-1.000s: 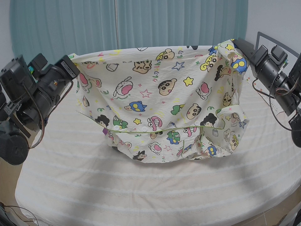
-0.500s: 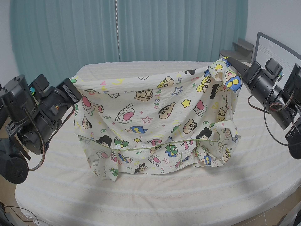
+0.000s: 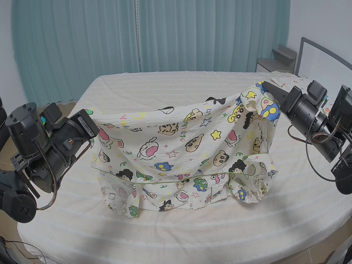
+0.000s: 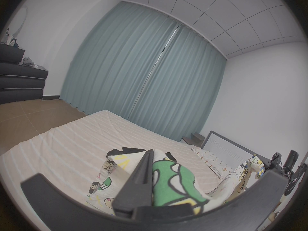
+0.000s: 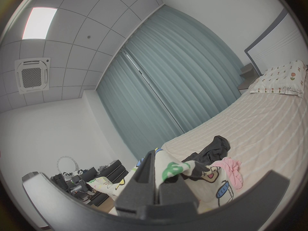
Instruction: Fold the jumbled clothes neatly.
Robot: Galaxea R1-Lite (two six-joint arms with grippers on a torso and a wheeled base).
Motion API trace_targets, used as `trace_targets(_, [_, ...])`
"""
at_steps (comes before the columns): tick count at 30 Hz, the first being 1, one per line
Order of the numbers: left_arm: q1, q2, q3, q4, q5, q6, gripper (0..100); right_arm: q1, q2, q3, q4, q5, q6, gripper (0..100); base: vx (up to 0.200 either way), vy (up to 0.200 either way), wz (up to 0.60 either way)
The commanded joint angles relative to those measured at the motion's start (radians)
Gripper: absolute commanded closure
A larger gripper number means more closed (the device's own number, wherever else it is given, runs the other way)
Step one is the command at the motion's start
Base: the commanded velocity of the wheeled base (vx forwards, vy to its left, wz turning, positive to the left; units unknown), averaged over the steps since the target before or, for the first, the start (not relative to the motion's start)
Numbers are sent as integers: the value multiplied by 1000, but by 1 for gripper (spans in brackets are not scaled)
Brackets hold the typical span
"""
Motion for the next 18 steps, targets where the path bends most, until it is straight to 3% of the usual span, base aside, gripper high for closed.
trace_targets(1, [-4,18,3,-1,1,-14,100,1,9,3,0,1,3,100,-200,0,0])
trace_targets(16, [-4,13,6,-1,1,-20,100,1,-37,6,0,1,4,100,-200,0,0])
trace_targets(18, [-4,8,6,-2,1,-23,100,2,-53,12,0,2,4,100,0,0,0])
